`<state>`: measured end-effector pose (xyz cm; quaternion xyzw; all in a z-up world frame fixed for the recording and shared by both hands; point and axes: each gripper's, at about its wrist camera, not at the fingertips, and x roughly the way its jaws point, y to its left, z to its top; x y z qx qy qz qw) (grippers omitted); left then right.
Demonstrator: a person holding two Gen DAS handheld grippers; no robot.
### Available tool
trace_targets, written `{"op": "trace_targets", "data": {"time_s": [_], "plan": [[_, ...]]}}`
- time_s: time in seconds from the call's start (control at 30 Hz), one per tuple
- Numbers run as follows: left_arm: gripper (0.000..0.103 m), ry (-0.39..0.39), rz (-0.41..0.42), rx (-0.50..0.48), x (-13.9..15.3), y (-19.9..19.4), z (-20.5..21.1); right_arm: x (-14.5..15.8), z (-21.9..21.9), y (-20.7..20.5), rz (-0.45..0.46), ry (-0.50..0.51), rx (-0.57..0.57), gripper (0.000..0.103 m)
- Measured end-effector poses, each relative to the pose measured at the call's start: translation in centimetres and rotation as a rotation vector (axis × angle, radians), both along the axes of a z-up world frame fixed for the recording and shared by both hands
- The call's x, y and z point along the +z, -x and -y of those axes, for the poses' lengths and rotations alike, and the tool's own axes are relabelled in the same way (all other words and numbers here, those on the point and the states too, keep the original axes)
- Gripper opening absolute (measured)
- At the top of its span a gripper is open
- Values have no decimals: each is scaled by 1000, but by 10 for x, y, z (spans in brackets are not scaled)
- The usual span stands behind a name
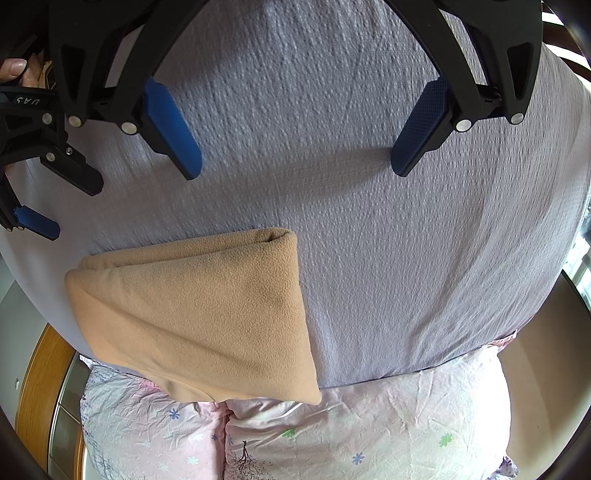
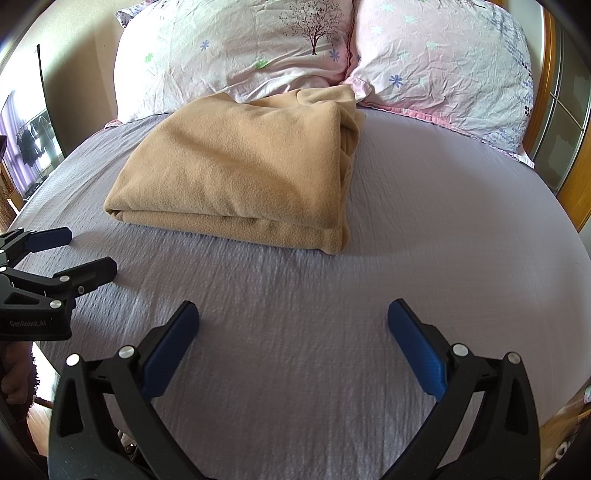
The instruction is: Fold small clothes
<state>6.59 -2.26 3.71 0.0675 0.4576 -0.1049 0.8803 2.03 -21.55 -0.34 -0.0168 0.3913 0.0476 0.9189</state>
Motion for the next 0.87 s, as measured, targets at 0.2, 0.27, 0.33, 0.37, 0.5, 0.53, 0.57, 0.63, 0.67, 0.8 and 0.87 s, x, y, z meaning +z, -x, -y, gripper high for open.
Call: {"op": "trace_targets", "data": {"time_s": [0.2, 0.27, 0.33, 0.37, 0.5, 0.53, 0.57, 0.63, 0.67, 0.8, 0.87], "plan": [[102, 0, 1, 2, 1, -1, 0, -1, 0, 0, 1, 0, -1, 101], [102, 1, 3, 3, 1, -1, 0, -1, 0, 1, 2, 0, 0, 101], [102, 1, 5, 4, 1, 0, 0, -1, 0, 1, 2, 0, 0, 101], [102, 1, 7, 6, 1, -1, 0, 0, 0, 0, 3, 0, 1, 101], [102, 1, 12, 10, 1, -1, 0, 1, 0, -1, 5, -1, 0, 101], [102, 1, 13, 12, 1, 1, 0, 1, 0, -1, 5, -1, 0, 101], [102, 1, 15, 13, 0, 1, 0, 1, 0, -1, 5, -1, 0, 101], [102, 1, 16, 12, 0, 0, 0, 1, 0, -1, 5, -1, -1, 101], [102, 1, 15, 12, 0, 0, 0, 1, 0, -1, 6, -1, -2, 101], [102, 0, 14, 13, 0, 0, 1, 0, 0, 0, 6, -1, -2, 101], [102, 1, 17, 14, 0, 1, 1, 1, 0, -1, 6, -1, -2, 101]]}}
